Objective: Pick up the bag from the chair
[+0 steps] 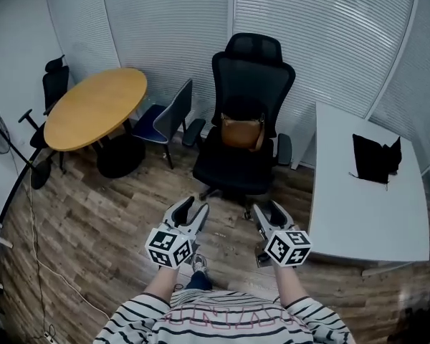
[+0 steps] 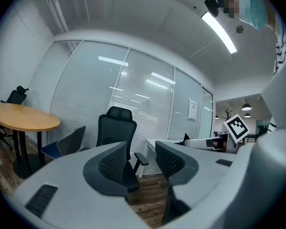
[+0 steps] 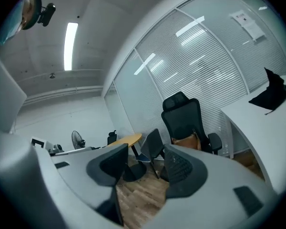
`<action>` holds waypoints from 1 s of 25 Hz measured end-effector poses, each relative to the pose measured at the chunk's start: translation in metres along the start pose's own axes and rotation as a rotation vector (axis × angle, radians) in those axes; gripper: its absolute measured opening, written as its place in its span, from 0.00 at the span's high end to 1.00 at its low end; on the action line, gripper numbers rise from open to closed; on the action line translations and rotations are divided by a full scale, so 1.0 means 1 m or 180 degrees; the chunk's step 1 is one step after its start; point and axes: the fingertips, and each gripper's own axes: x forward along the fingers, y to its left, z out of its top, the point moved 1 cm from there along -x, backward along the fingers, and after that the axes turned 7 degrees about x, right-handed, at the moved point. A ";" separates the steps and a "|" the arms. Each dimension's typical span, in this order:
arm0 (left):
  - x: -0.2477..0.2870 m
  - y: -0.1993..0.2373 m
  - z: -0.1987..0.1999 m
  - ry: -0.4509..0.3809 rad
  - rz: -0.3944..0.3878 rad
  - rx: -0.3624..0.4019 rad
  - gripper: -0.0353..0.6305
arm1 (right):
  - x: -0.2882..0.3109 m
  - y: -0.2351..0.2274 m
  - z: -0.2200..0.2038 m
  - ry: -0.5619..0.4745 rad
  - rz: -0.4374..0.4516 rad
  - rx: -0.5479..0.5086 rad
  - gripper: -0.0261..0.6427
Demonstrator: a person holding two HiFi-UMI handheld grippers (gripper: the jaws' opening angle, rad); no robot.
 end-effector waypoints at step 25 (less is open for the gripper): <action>0.144 0.212 0.026 0.0175 -0.0465 -0.0001 0.69 | 0.207 -0.017 0.038 -0.0085 -0.0612 0.0140 0.62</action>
